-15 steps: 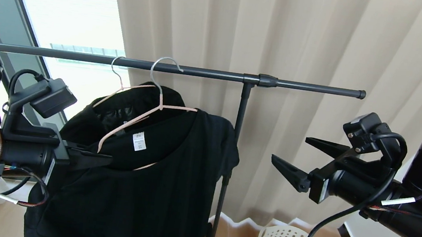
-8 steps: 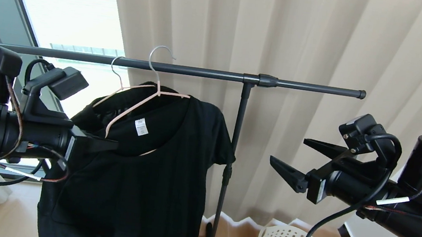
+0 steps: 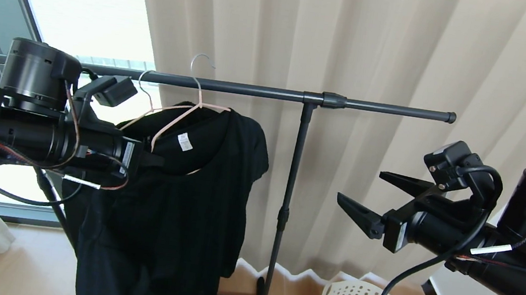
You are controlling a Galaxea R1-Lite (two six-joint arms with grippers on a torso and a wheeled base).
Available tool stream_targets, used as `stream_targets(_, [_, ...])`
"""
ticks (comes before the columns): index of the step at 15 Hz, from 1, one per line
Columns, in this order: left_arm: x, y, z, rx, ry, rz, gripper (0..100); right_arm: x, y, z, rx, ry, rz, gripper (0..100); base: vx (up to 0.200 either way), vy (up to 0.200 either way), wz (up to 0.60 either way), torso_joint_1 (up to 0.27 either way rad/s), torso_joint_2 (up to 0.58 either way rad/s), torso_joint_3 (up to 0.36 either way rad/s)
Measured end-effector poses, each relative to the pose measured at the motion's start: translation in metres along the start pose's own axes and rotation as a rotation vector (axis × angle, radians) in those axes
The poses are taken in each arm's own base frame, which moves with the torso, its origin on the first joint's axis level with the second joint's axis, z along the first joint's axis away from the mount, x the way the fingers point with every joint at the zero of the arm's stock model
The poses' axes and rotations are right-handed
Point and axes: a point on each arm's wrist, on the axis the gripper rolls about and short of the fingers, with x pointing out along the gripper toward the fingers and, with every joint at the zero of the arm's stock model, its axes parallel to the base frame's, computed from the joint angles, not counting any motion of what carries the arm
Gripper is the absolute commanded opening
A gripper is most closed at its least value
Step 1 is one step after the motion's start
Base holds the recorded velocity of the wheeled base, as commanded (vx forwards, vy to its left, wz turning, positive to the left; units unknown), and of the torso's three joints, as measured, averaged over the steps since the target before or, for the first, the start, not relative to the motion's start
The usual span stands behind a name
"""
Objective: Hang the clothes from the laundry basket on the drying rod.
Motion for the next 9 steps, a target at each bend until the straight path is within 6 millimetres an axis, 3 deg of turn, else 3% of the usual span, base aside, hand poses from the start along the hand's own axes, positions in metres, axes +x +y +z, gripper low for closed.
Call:
stream_targets(4, [0.021, 0.003, 0.012, -0.027, 0.0, 0.012, 0, -0.001, 0.0, 0.001, 0.0, -0.004, -0.003, 100, 0.0, 0.0, 0.0, 0.0, 0.0, 0.0])
stream_targets(9, [0.043, 0.01, 0.013, -0.048, 0.03, 0.011, 0, -0.003, -0.001, 0.002, 0.0, -0.011, -0.004, 100, 0.0, 0.0, 0.0, 0.0, 0.0, 0.0])
